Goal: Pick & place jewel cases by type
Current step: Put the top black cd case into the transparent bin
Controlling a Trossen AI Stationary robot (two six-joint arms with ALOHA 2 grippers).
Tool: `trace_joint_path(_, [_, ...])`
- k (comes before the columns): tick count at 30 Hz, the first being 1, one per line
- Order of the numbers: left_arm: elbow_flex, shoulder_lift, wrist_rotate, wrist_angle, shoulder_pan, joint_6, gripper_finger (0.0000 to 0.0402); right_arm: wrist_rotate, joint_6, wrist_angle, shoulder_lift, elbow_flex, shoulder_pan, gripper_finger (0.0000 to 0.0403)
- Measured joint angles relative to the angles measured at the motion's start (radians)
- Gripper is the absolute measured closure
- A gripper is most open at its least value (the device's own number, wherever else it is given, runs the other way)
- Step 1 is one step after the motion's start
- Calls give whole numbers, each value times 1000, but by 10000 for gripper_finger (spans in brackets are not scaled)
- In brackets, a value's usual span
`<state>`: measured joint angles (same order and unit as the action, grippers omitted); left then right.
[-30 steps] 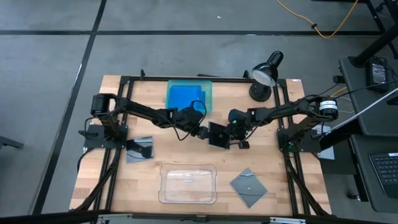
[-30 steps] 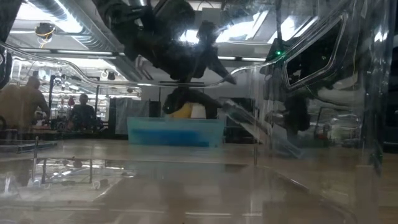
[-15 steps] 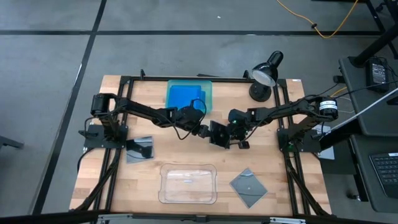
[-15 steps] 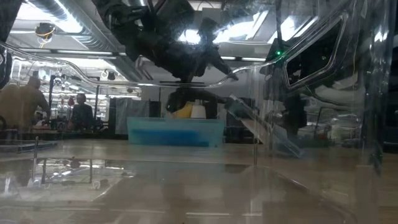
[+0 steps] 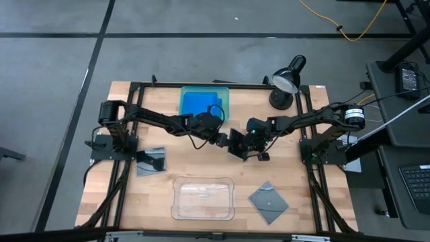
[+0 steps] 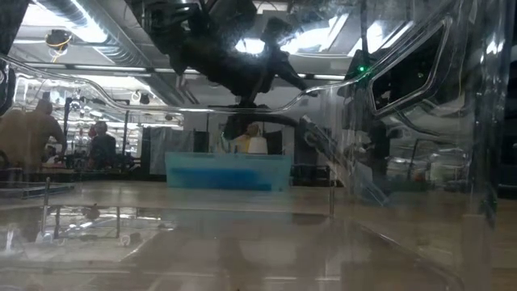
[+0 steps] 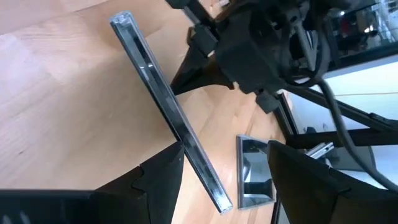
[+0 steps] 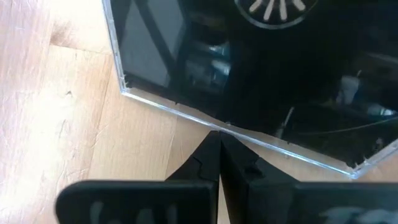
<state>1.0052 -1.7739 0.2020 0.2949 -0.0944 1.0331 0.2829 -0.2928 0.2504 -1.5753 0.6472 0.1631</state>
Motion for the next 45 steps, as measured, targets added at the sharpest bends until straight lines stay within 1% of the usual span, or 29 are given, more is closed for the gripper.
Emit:
trace_joint_path(4, [20, 0, 2, 1, 0, -14, 185, 0, 0, -1, 0, 0, 0, 393])
trace_joint_path(10, [31, 0, 2, -1, -1, -25, 209, 0, -3, -1, 0, 0, 0, 393])
trace_joint_path(14, [31, 0, 2, -37, -3, -39, 220, 0, -4, -2, 0, 0, 0, 393])
trace_joint_path(16, [32, 0, -3, -113, -10, -42, 222, 0, -4, -1, 0, 0, 0, 393])
trace_joint_path(20, [32, -1, -45, -334, -25, -41, 224, 0, -4, -1, 0, 0, 0, 393])
trace_joint_path(23, [32, -1, -70, -394, -31, -63, 224, 10, 0, -5, 0, 0, 1, 393])
trace_joint_path(31, [30, -24, -113, -439, -44, -63, 225, 25, 34, -45, -15, -1, 0, 393])
trace_joint_path(35, [30, -68, -88, -422, -45, -45, 231, 37, 77, -62, -54, 3, -2, 393])
trace_joint_path(38, [30, -87, -62, -401, -45, -27, 236, 41, 79, -74, -67, 4, -3, 393])
trace_joint_path(40, [30, -96, -61, -371, -45, -25, 237, 43, 80, -81, -69, 3, -3, 393])
trace_joint_path(45, [30, -121, -54, -365, -45, -9, 233, 44, 80, -100, -71, 1, -4, 393])
